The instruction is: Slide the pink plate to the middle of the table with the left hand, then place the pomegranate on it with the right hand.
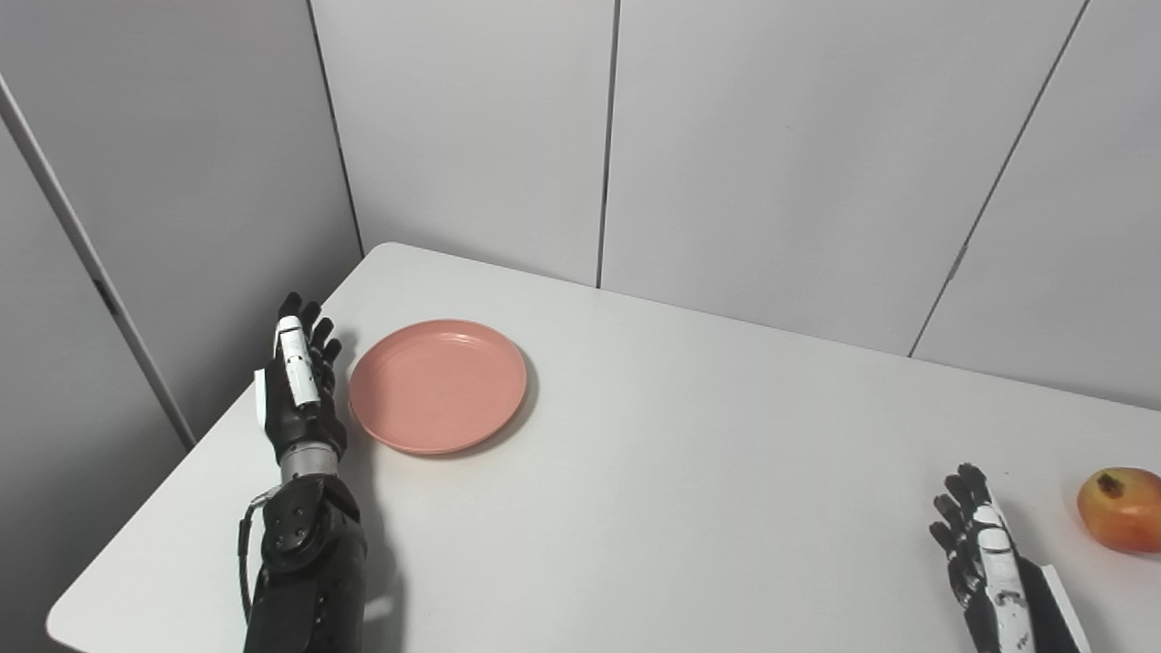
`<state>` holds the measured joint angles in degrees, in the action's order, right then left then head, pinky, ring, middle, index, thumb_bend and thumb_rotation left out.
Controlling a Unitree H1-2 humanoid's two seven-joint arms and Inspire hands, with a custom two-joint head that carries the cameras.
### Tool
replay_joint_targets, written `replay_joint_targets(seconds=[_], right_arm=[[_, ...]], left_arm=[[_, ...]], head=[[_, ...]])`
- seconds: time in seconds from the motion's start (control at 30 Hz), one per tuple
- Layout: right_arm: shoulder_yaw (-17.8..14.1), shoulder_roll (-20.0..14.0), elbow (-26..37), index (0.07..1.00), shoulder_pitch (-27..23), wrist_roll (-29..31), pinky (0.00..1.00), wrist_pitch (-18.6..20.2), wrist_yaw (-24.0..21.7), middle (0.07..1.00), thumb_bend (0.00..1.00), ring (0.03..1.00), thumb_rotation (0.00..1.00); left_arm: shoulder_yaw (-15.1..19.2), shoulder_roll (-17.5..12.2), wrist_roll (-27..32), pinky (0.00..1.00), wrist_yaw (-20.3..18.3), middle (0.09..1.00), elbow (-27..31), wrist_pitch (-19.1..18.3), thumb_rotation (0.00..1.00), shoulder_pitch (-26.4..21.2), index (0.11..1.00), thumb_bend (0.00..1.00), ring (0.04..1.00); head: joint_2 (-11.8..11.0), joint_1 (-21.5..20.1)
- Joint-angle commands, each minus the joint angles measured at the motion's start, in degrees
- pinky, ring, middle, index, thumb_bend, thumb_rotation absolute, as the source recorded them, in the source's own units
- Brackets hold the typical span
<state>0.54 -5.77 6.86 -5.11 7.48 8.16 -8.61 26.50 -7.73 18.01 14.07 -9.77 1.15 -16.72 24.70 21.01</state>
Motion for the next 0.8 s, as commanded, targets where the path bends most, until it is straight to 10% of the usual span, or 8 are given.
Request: replay_joint_targets(seconds=[0.0,0.77], right_arm=[[-0.3,-0.5,1.9,1.0,-1.0,0.5,1.0,-0.5,-0.4,1.0,0.14,0.998,1.0],[-0.3,-0.5,1.8,1.0,-1.1,0.1,1.0,-0.5,-0.2,1.0,0.14,0.995,1.0]], left_arm=[[-0.2,-1.3,-0.2,0.93,-0.5,0.938,0.2,1.9,1.0,-2.1,0.926,0.38,0.932],[-2.4,-2.0,0.4,0.92,-3.4,0.935,-9.2,4.6,1.0,-3.6,0.915,0.36,0.924]], head=[[0.0,0.0],[0.1,-0.2]])
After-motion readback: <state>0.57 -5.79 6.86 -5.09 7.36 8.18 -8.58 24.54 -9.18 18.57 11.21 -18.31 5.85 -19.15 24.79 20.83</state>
